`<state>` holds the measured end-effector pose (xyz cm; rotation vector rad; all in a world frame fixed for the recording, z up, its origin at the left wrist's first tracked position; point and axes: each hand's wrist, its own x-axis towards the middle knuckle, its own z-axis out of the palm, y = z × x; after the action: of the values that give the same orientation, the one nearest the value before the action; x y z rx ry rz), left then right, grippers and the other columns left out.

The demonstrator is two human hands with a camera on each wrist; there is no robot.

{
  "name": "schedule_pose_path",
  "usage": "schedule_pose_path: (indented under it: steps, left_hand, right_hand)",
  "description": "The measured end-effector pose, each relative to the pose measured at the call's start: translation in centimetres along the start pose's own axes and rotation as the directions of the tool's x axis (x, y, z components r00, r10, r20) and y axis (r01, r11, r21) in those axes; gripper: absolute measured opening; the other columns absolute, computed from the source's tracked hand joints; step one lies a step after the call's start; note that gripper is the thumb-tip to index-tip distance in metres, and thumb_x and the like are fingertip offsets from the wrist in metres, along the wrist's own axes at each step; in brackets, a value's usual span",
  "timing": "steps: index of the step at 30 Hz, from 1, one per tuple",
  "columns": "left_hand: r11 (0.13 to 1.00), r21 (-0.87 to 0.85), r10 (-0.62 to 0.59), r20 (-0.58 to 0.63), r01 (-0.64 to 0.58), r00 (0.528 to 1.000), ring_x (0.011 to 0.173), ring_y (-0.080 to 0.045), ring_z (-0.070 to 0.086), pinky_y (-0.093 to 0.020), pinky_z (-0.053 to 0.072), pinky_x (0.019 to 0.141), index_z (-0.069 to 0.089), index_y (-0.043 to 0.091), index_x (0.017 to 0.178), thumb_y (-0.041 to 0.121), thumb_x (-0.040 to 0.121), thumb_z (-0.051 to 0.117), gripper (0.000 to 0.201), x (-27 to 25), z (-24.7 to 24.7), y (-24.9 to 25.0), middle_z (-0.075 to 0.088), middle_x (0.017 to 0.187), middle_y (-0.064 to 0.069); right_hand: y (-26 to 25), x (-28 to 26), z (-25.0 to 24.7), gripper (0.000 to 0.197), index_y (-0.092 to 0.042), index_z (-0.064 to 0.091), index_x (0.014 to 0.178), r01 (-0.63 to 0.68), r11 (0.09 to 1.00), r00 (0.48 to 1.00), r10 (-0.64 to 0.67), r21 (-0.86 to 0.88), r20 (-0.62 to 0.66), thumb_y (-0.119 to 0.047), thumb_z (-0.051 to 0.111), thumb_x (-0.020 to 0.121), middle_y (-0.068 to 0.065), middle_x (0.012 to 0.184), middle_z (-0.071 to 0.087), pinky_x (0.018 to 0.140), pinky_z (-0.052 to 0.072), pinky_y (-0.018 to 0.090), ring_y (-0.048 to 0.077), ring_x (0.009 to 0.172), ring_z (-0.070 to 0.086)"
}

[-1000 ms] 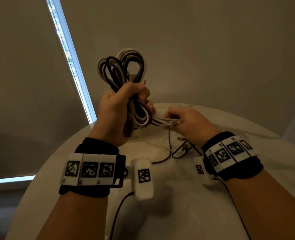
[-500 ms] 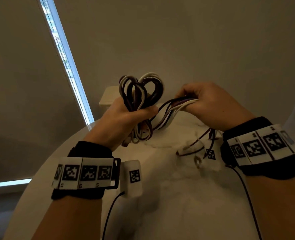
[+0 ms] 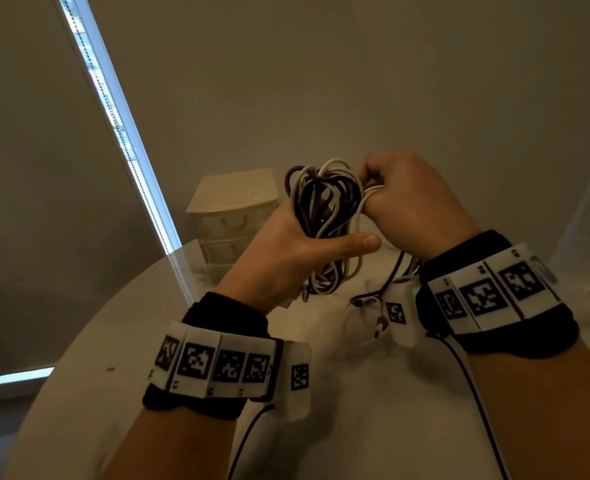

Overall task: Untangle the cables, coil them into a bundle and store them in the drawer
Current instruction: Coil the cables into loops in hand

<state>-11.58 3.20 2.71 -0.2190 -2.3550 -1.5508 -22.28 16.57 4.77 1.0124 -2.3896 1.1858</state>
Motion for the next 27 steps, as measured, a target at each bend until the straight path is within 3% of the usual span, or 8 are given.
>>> schedule_pose_path:
  steps: [2,6,9,14,16,18,20,27]
  left_hand:
    - [0.999,0.051,-0.009,-0.082,0.013,0.997,0.093,-0.004,0.072,-0.023,0.058,0.08,0.068,0.019,0.118,0.02,0.084,0.081,0.037,0.3,0.2,-0.4,0.076,0.097,0.008]
    - [0.986,0.11,-0.101,-0.185,0.123,0.977,0.07,-0.027,0.064,-0.041,0.055,0.069,0.072,0.001,0.095,0.014,0.09,0.07,0.014,0.2,-0.1,-0.9,0.069,0.076,-0.016]
    - [0.983,0.099,-0.133,-0.17,0.152,0.976,0.09,-0.044,0.066,-0.058,0.058,0.084,0.07,0.001,0.103,0.016,0.091,0.067,0.02,0.0,-0.5,-0.8,0.067,0.096,-0.031]
    - [0.985,-0.017,-0.173,-0.056,0.172,0.983,0.094,-0.062,0.062,-0.079,0.048,0.082,0.075,0.014,0.097,0.025,0.093,0.068,0.014,-1.2,-2.5,-0.5,0.077,0.093,-0.012]
    - [0.983,-0.131,-0.153,-0.188,0.13,0.97,0.082,-0.057,0.065,-0.07,0.051,0.078,0.072,0.011,0.085,0.022,0.094,0.068,0.015,-1.4,-3.2,-0.3,0.075,0.078,-0.007]
    - [0.956,-0.279,-0.188,-0.344,0.091,0.92,0.068,-0.031,0.071,-0.041,0.059,0.068,0.068,0.011,0.085,0.018,0.097,0.066,0.014,-1.4,-3.9,-0.1,0.068,0.066,-0.002]
    - [0.902,-0.428,-0.256,-0.431,0.054,0.865,0.061,-0.018,0.07,-0.028,0.057,0.059,0.066,0.012,0.087,0.021,0.097,0.066,0.013,-1.3,-4.8,-0.2,0.066,0.063,0.0]
    - [0.851,-0.515,-0.226,-0.54,-0.106,0.811,0.071,-0.018,0.071,-0.029,0.059,0.07,0.065,0.013,0.096,0.026,0.098,0.065,0.013,-1.3,-5.0,0.1,0.066,0.073,-0.001]
  right_hand:
    - [-0.1,0.0,0.4,0.011,-0.02,0.065,0.082,-0.004,1.0,1.0,0.004,-0.003,-0.017,-0.01,0.063,0.082,-0.003,0.075,0.065,0.06,0.044,0.028,0.015,0.071,0.061]
    - [-0.3,-0.1,0.9,0.008,-0.022,0.065,0.082,0.024,1.0,0.999,-0.024,-0.004,0.032,-0.019,0.073,0.083,-0.007,0.071,0.062,0.055,0.036,0.024,0.007,0.063,0.055]
    - [-0.4,-0.1,1.0,0.011,-0.023,0.065,0.083,0.063,0.998,0.995,-0.062,-0.003,0.075,-0.02,0.075,0.083,-0.01,0.077,0.064,0.059,0.042,0.023,0.005,0.07,0.058]
    - [-0.1,-0.3,0.4,0.008,-0.021,0.069,0.093,0.062,0.988,0.967,-0.094,0.139,0.238,-0.023,0.074,0.087,-0.008,0.083,0.069,0.067,0.047,0.018,0.003,0.076,0.063]
    - [0.5,-0.3,0.4,0.006,-0.024,0.069,0.093,0.028,0.993,0.957,-0.059,0.113,0.284,-0.029,0.071,0.089,-0.005,0.085,0.07,0.071,0.051,0.025,0.008,0.079,0.065]
    - [1.0,-0.4,0.8,0.008,-0.026,0.069,0.092,-0.036,0.997,0.929,0.007,0.071,0.371,-0.034,0.068,0.09,-0.004,0.083,0.071,0.073,0.05,0.029,0.01,0.079,0.067]
    - [1.2,-0.5,1.4,0.011,-0.027,0.07,0.092,-0.066,0.996,0.892,0.028,0.067,0.452,-0.038,0.066,0.091,-0.005,0.084,0.073,0.083,0.052,0.035,0.011,0.084,0.069]
    - [0.2,-1.0,2.2,0.028,-0.04,0.069,0.105,-0.029,0.988,0.878,0.098,-0.153,0.469,-0.06,0.061,0.086,-0.002,0.114,0.05,0.099,0.037,0.041,0.017,0.117,0.038]
